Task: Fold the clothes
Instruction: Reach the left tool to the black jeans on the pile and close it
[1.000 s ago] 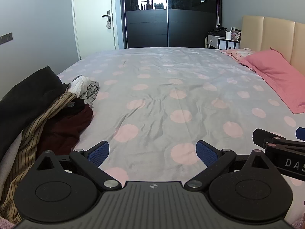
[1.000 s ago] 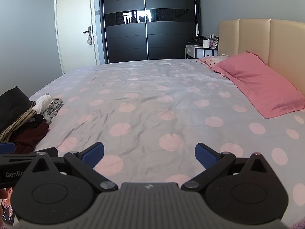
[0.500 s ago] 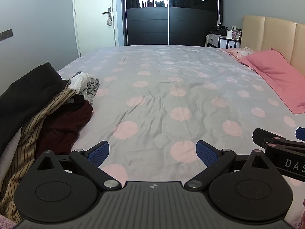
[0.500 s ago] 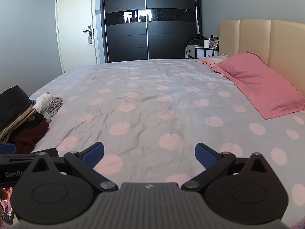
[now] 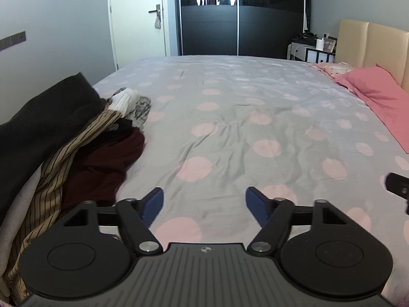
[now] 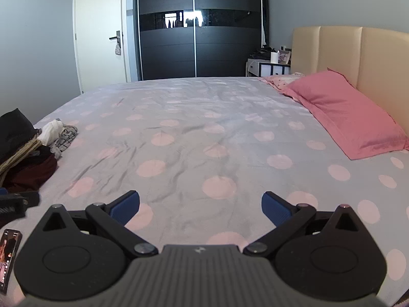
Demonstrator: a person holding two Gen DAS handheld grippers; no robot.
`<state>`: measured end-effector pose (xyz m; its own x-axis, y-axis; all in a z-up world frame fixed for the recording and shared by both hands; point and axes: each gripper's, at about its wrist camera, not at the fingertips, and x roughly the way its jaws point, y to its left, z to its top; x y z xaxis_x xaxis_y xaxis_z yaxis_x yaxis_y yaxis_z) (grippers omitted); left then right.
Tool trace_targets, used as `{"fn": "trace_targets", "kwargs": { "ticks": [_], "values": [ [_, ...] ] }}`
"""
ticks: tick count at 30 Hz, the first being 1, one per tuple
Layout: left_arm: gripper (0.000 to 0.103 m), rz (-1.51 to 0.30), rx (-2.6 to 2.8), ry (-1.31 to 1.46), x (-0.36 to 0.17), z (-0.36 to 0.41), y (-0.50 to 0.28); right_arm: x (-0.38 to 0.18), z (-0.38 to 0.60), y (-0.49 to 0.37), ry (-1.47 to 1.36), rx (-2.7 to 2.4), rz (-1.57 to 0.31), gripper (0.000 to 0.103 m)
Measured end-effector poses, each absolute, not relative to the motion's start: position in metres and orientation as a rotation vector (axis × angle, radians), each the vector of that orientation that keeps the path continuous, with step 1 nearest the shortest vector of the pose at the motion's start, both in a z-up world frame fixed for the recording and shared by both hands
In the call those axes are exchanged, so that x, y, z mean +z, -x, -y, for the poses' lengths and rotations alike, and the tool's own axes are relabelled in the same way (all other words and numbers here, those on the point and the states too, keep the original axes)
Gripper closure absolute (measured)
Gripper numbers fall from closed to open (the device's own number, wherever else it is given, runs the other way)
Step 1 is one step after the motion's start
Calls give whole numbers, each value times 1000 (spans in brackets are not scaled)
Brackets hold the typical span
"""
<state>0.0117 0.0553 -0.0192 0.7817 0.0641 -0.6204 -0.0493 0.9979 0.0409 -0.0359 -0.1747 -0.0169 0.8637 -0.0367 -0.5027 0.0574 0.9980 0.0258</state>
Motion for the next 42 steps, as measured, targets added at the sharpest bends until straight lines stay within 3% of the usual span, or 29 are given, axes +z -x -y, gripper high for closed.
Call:
{"fn": "trace_targets", "kwargs": {
  "ticks": [2,11,13,21,35,36,37,39,42],
  "values": [
    [52,-682,69,-20,-17,-71,-16,-19,177,35,-16,-53,-542,0],
    [57,-667,184,-98,25,-168,-52,17,185,14,124,126,-596,0],
    [45,-640,242,-135,33,-193,-62,27,185,6,177,171,-588,0],
    [28,-633,395,-170,53,-285,-102,7,191,-28,122,180,-623,0],
    [24,-650,365,-59,8,-375,-139,-40,173,-51,96,254,-755,0],
    [33,-655,348,-40,8,-376,-139,-42,171,-52,99,256,-763,0],
    [50,-665,320,-22,8,-377,-140,-44,170,-52,101,258,-771,0],
    [68,-682,278,5,9,-377,-142,-47,169,-53,100,263,-786,0],
    [87,-673,286,-4,11,-372,-140,-47,168,-52,102,272,-787,0]
  ]
}}
